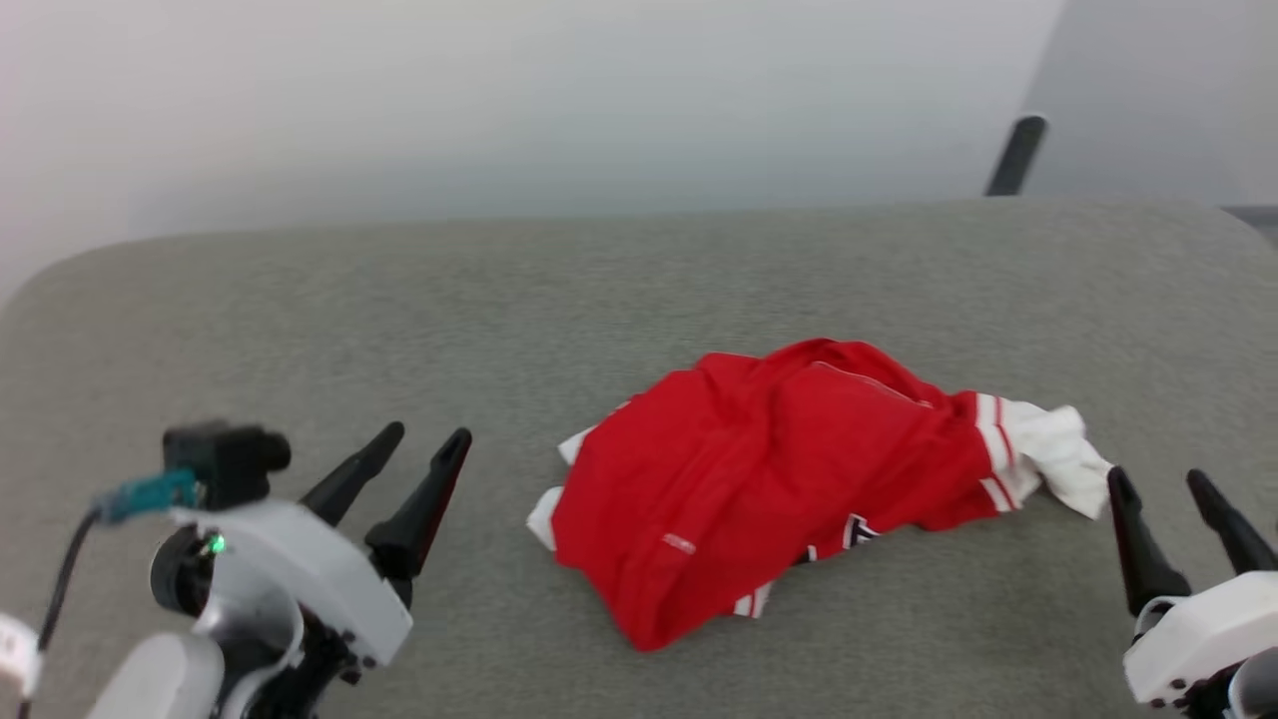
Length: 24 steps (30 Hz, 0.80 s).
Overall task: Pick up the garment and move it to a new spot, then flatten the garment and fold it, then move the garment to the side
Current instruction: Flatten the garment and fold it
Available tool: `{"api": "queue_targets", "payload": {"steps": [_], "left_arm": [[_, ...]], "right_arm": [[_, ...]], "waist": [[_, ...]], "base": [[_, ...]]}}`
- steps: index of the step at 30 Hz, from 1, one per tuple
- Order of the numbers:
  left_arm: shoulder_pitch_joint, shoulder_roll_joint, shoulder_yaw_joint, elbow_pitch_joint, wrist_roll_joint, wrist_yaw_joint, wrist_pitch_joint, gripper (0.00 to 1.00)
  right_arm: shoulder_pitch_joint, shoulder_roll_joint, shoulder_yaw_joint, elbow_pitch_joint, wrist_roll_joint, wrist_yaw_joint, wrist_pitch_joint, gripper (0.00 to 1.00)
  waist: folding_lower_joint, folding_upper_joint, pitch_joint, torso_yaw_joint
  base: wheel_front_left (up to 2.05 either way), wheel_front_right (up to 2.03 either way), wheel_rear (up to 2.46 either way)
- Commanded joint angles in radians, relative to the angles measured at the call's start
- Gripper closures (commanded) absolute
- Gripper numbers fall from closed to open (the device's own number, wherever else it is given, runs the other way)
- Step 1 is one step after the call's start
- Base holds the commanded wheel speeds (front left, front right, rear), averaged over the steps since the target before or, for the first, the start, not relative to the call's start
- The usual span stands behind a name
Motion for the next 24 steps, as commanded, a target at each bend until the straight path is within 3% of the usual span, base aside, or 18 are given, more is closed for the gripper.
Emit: {"api": "queue_targets", "payload": {"steps": [1, 7, 13, 19, 24], "left_arm": [[-0.017, 0.003, -0.002, -0.007, -0.014, 0.012, 0.026, 0.0], [-0.101, 0.011, -0.048, -0.005, -0.107, 0.082, 0.276, 0.0], [-0.185, 0.032, -0.103, 0.066, -0.13, 0.139, 0.46, 0.0], [-0.216, 0.037, -0.133, 0.145, -0.146, 0.168, 0.554, 0.0], [-0.232, 0.04, -0.158, 0.204, -0.131, 0.156, 0.576, 0.0]], "right_arm": [[0.012, 0.008, 0.002, -0.01, -0.004, 0.0, -0.006, 0.0], [0.032, 0.044, 0.024, -0.035, 0.004, 0.0, -0.013, 0.0], [0.022, 0.06, 0.05, -0.042, 0.013, 0.0, -0.013, 0.0], [0.015, 0.065, 0.05, -0.045, 0.017, 0.0, -0.014, 0.0], [0.014, 0.068, 0.05, -0.045, 0.02, 0.0, -0.013, 0.0]], "waist": [[0.0, 0.0, 0.009, -0.042], [0.0, 0.0, 0.018, -0.088], [0.0, 0.0, 0.029, -0.129], [0.0, 0.0, 0.04, -0.165], [0.0, 0.0, 0.057, -0.182]], "base": [[0.0, 0.0, 0.0], [0.0, 0.0, 0.0], [0.0, 0.0, 0.0], [0.0, 0.0, 0.0], [0.0, 0.0, 0.0]]}}
